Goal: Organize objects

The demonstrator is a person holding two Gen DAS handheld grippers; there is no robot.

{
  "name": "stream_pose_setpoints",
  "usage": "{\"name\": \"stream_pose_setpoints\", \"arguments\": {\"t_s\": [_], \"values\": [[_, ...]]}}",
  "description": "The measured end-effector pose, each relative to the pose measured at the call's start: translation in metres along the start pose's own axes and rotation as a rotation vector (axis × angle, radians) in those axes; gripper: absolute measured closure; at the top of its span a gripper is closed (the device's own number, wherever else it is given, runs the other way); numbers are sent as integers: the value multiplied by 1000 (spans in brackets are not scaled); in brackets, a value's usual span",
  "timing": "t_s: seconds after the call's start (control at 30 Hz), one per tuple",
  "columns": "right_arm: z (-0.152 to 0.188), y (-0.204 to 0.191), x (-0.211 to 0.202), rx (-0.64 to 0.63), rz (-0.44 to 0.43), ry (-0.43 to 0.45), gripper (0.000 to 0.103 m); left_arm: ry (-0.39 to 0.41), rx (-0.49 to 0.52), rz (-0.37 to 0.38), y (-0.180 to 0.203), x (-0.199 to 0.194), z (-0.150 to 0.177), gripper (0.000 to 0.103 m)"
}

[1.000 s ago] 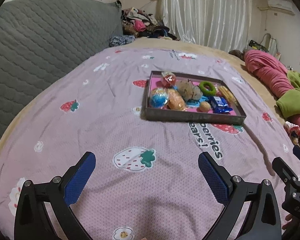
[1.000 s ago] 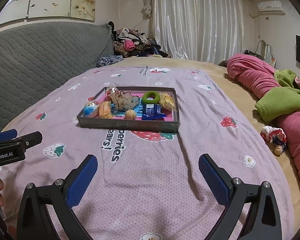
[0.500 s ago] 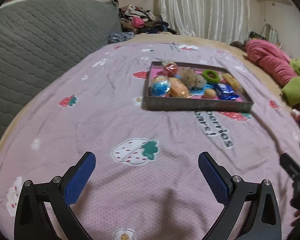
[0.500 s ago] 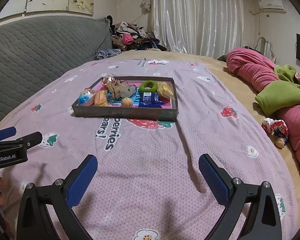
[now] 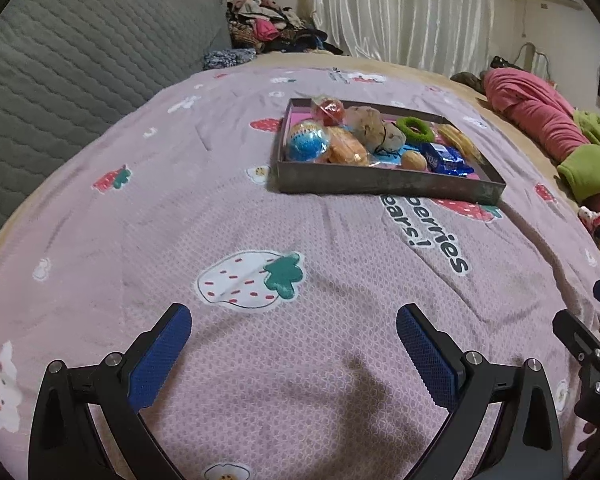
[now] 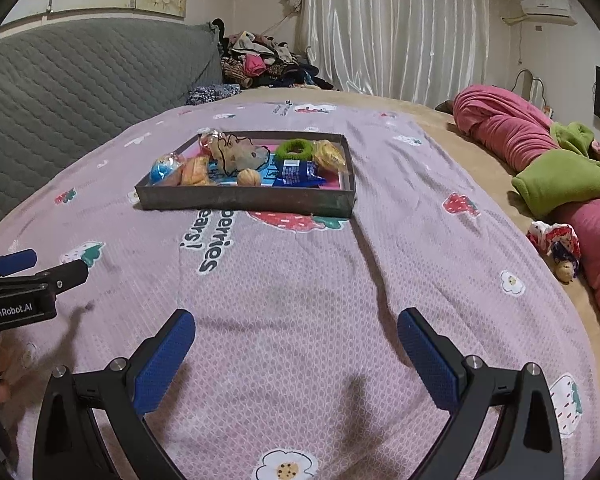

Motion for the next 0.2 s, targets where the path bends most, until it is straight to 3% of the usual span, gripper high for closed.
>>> {"name": "stream_pose_setpoints", "arguments": {"t_s": [0.2], "values": [[7,3,7,4,0,-20,1,-12,-4,-14,-4,10,6,1]]}}
Point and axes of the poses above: each gripper's, at about its wrist camera, not at the fingertips, and x roughly the way its jaws point, y to its right, z to its underside, the point moved 10 cm from there along x, roughly the way its jaws point, and after that the axes turned 3 degrees about x, right-handed, at the moved point
